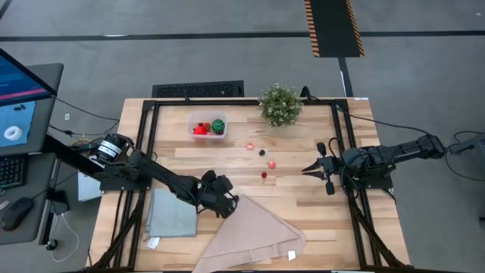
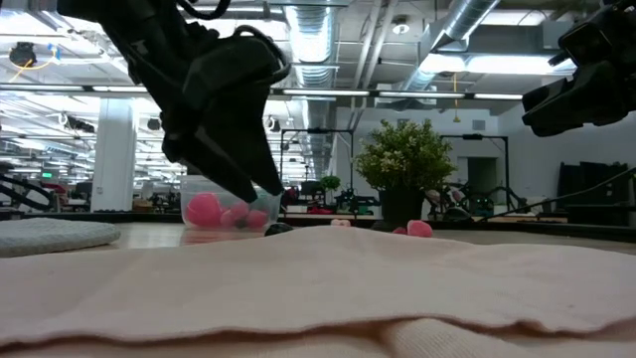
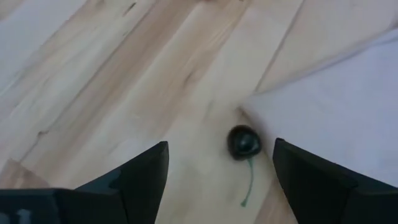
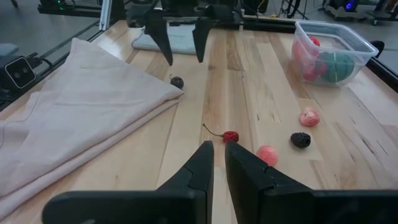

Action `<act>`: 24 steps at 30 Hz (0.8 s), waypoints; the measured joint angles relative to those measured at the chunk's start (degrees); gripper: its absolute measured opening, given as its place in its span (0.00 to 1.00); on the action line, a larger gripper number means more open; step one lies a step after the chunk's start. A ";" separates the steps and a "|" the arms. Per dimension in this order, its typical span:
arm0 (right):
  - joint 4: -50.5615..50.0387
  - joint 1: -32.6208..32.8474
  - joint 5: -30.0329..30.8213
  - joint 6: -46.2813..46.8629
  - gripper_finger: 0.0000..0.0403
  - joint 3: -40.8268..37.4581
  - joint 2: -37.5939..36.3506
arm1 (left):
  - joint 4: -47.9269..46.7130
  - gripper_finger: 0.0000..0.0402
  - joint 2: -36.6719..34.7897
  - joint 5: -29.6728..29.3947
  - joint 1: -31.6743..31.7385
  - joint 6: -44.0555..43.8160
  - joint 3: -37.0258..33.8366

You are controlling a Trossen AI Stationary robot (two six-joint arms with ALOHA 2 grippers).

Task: Pick and placing Produce into tupperware
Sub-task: Put the black cherry into the transparent container

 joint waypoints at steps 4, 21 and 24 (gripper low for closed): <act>-0.11 -0.02 0.00 -0.01 0.16 0.00 0.00 | 0.98 0.76 1.77 0.82 -0.23 -0.48 0.42; -0.38 0.00 0.00 -0.01 0.16 0.04 0.07 | 0.40 0.80 5.10 1.47 1.37 -0.43 2.91; -0.39 -0.02 0.00 0.00 0.16 0.04 0.07 | -0.03 0.80 5.08 1.85 1.95 -0.43 2.91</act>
